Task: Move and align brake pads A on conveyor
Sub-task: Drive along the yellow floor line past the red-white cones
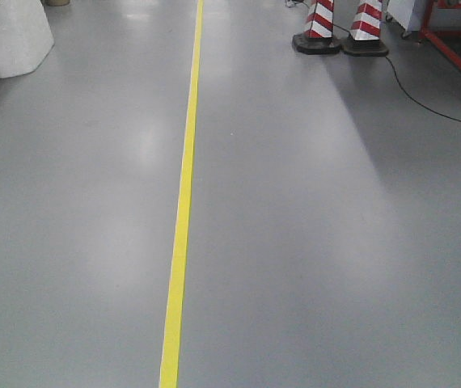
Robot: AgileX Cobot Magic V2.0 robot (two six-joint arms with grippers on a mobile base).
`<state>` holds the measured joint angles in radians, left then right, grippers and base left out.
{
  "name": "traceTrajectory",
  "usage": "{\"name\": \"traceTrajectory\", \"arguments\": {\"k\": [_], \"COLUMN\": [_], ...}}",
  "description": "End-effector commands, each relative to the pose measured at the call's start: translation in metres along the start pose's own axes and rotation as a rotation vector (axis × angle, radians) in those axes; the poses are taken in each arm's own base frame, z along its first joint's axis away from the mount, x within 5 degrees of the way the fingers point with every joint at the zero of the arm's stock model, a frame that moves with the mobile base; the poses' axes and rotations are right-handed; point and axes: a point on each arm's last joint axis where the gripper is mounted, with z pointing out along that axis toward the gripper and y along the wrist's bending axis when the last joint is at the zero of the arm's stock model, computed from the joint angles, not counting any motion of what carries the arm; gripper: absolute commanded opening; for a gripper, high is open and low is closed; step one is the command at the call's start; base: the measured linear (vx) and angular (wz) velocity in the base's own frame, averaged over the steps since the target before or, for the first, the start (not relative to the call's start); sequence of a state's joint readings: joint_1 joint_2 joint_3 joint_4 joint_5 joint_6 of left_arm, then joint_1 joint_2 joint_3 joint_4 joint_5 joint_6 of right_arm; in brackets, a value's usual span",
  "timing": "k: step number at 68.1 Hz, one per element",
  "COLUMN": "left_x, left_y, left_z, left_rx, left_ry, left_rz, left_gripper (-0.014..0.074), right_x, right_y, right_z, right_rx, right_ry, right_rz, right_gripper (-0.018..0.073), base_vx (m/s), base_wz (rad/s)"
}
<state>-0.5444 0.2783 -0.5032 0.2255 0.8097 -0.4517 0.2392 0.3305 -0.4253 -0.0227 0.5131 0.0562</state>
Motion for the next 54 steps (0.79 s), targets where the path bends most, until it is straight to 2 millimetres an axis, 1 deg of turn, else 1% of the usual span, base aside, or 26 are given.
{"name": "traceTrajectory", "arguments": {"k": [1, 54], "left_x": [-0.0150, -0.0147], "left_y": [-0.0043, -0.0042], "left_z": [-0.0046, -0.0046], "left_rx": [0.036, 0.035], "left_ry": [-0.098, -0.095], "left_rz": [0.006, 0.006], "left_gripper": [-0.0006, -0.0006], "right_x": [-0.0172, -0.0172], "right_y": [0.0000, 0.0000], "right_z": [-0.0041, -0.0041], "right_rx": [0.004, 0.004], "right_ry": [-0.118, -0.118], "right_rz": [-0.008, -0.008], "right_gripper": [-0.0007, -0.0007], "base_vx": [0.57, 0.65], "base_wz": [0.03, 0.11]}}
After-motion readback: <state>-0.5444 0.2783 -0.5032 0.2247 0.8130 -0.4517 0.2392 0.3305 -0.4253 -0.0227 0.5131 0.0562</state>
